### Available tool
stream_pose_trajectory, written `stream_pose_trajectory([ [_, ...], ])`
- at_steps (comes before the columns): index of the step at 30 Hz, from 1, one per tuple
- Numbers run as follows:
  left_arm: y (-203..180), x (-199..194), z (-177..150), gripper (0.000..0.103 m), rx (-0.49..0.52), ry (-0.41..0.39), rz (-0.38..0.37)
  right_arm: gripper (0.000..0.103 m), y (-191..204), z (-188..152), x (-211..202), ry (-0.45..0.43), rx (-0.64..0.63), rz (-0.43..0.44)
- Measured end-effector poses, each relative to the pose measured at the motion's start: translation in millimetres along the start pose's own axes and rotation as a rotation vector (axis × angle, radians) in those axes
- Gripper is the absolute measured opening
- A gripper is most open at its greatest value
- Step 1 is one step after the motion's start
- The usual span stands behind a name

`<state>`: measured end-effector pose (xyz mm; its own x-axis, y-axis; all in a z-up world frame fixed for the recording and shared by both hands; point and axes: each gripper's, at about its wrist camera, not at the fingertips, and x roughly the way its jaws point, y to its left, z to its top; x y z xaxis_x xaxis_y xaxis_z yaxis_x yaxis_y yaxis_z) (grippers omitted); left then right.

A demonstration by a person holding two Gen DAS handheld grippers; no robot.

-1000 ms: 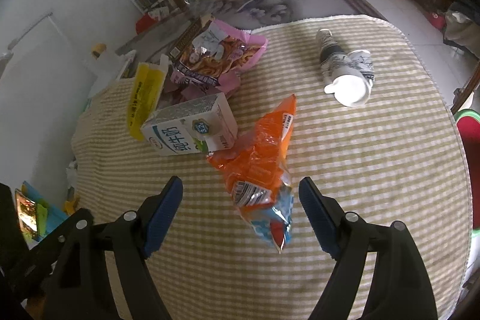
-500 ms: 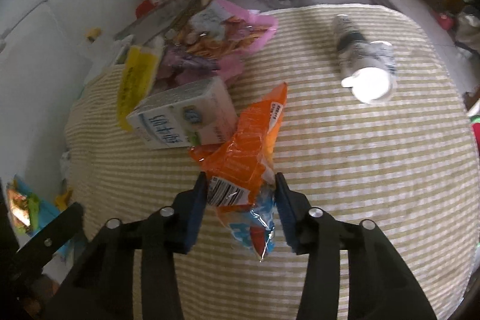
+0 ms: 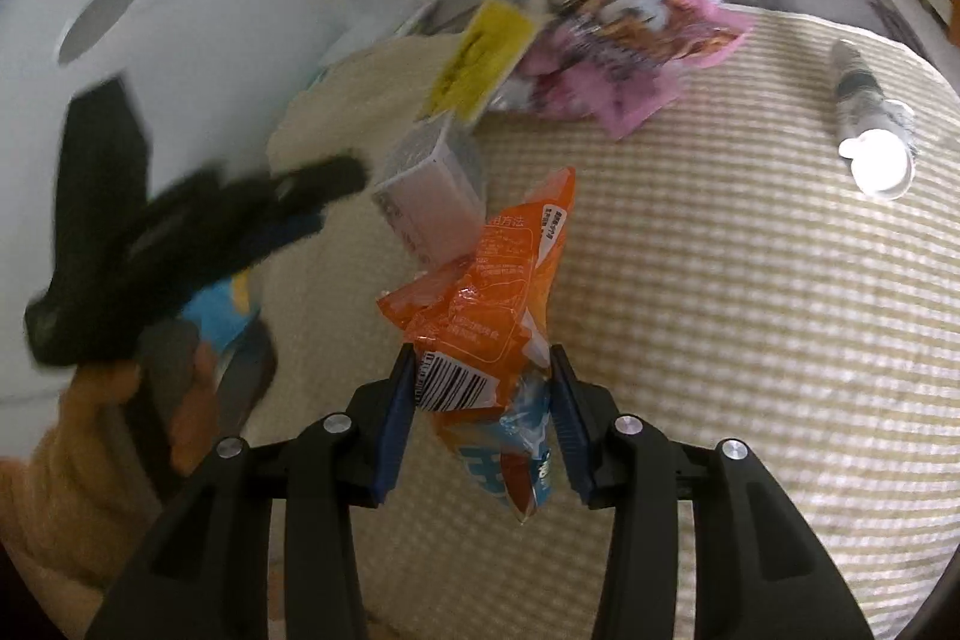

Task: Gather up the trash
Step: 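Grasp the white milk carton with the left tool and lift it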

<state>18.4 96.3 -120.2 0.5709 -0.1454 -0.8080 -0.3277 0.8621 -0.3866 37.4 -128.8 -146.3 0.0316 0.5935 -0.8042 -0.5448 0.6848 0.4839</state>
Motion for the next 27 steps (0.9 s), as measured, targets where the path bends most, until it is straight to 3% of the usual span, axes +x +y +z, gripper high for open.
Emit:
stream_pose_trajectory([
  [8, 9, 12, -2, 0.084, -0.016, 0.034, 0.023, 0.042, -1, -19, -11, 0.018, 0.024, 0.031],
  [19, 9, 32, -4, 0.084, -0.040, 0.093, 0.016, 0.043, -36, -16, -50, -0.162, 0.194, -0.049],
  [27, -7, 49, -9, 0.084, -0.018, 0.125, 0.016, 0.043, -66, -25, -66, -0.220, 0.326, -0.080],
])
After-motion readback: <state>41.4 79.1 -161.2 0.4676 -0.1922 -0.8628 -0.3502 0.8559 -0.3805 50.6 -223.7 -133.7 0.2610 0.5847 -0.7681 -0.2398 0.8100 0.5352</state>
